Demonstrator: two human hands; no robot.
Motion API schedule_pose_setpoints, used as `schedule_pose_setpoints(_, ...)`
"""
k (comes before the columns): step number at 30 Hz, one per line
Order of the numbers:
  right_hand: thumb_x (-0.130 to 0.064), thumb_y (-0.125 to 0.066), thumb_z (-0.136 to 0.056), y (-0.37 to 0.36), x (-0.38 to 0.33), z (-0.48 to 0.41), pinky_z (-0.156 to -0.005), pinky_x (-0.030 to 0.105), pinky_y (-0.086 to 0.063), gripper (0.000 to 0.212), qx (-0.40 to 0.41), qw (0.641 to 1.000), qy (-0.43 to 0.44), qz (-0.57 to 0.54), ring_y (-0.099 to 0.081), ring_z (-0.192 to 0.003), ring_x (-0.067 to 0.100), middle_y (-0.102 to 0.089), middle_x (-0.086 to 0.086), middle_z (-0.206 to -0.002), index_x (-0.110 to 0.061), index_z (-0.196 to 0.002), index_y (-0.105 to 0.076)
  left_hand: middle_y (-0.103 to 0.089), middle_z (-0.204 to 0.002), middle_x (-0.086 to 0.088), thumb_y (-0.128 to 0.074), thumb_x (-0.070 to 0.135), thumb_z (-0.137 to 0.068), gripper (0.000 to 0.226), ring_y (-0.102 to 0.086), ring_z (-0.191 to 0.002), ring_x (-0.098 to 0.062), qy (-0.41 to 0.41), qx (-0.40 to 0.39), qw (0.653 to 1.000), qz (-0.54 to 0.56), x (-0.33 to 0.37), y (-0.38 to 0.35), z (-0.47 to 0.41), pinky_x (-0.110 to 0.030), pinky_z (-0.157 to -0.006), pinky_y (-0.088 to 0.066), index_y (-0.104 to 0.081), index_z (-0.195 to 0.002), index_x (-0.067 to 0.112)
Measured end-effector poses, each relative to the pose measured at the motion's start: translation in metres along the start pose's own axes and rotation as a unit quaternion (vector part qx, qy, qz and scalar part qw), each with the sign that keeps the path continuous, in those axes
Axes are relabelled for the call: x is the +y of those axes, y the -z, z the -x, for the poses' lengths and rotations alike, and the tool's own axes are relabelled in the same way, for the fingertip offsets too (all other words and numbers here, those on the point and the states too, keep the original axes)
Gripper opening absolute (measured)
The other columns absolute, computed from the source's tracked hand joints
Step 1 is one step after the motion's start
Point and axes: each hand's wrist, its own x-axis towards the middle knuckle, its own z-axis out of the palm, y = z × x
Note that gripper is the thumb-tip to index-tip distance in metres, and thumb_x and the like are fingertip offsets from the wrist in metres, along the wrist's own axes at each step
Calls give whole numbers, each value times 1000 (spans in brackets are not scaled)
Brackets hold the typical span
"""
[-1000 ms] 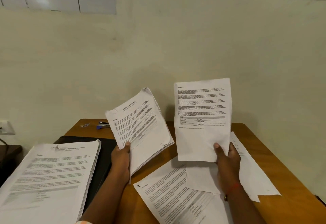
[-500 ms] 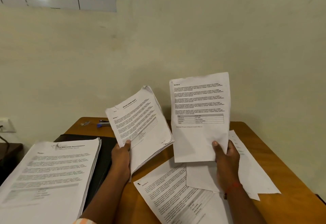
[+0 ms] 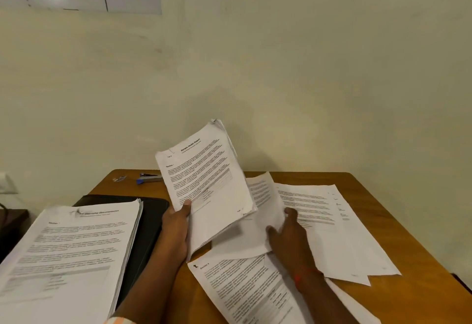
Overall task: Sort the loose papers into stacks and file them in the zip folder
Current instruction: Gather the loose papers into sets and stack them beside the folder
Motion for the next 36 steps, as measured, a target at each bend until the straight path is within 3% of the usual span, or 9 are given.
schedule_pose_setpoints(4,-61,-51,-94,18,-3,-4,-80,34,-50,52,98,972,31,209,-58,-109,24,-57,6,-118,-20,-125,-55,-73,-121,-7,-60,22,-102,33,-72,-105,-29,-10,-40,999,-14,-1,-5,6,-42,-79,-60,-58,-135,19)
schedule_pose_setpoints(6,-63,-53,-91,38,5,-14,-90,40,-47,60,139,946,-20,293,-52,-116,29,-56,12,-123,-15,-127,-54,-73,-120,-6,-59,21,-102,34,-72,-104,-28,-11,-40,999,-14,-1,-5,7,-40,-75,-60,-58,-136,19)
schedule_pose_setpoints(9,-69,-57,-85,62,22,-22,-106,48,-36,77,106,916,-159,352,-43,-128,37,-48,20,-136,-13,-137,-45,-73,-119,-7,-58,20,-103,32,-72,-101,-27,-14,-39,999,-20,-1,-7,8,-37,-70,-59,-58,-135,18)
schedule_pose_setpoints(13,-72,-65,-79,70,34,-30,-112,54,-31,91,88,915,-212,332,-37,-134,40,-40,23,-142,-13,-142,-36,-73,-118,-7,-57,20,-103,30,-72,-101,-27,-15,-41,999,-22,-2,-7,9,-38,-71,-59,-58,-133,16)
schedule_pose_setpoints(18,-62,-82,-70,69,36,-37,-101,49,-44,102,118,931,-228,259,-41,-127,43,-39,28,-136,-5,-141,-35,-72,-122,-8,-58,21,-103,34,-71,-106,-29,-14,-30,999,-24,-4,-4,5,-45,-83,-59,-58,-136,18)
schedule_pose_setpoints(26,-69,-77,-69,75,37,-37,-100,45,-45,94,134,918,-206,310,-52,-121,39,-55,24,-129,-5,-130,-44,-72,-120,-8,-59,21,-103,30,-70,-104,-29,-4,-21,999,-34,-6,-4,1,-43,-80,-58,-59,-132,17)
schedule_pose_setpoints(29,-65,-78,-71,72,42,-38,-102,47,-43,85,131,926,-205,287,-57,-118,39,-62,20,-125,-6,-125,-51,-73,-118,-7,-59,21,-102,29,-71,-104,-29,-4,-22,999,-36,-6,-4,1,-44,-81,-58,-59,-131,19)
schedule_pose_setpoints(32,-46,-83,-77,71,40,-34,-87,44,-56,57,156,954,-151,205,-68,-98,36,-71,16,-109,-8,-112,-60,-73,-118,-5,-59,22,-102,32,-71,-104,-28,-6,-22,999,-35,-6,-4,2,-44,-82,-58,-58,-134,20)
schedule_pose_setpoints(36,-12,-74,-90,77,22,-29,-75,28,-49,26,287,957,-7,39,-65,-95,27,-67,14,-113,-6,-111,-61,-73,-120,-5,-59,21,-103,32,-71,-105,-28,-9,-23,999,-32,-6,-4,3,-45,-84,-58,-58,-135,19)
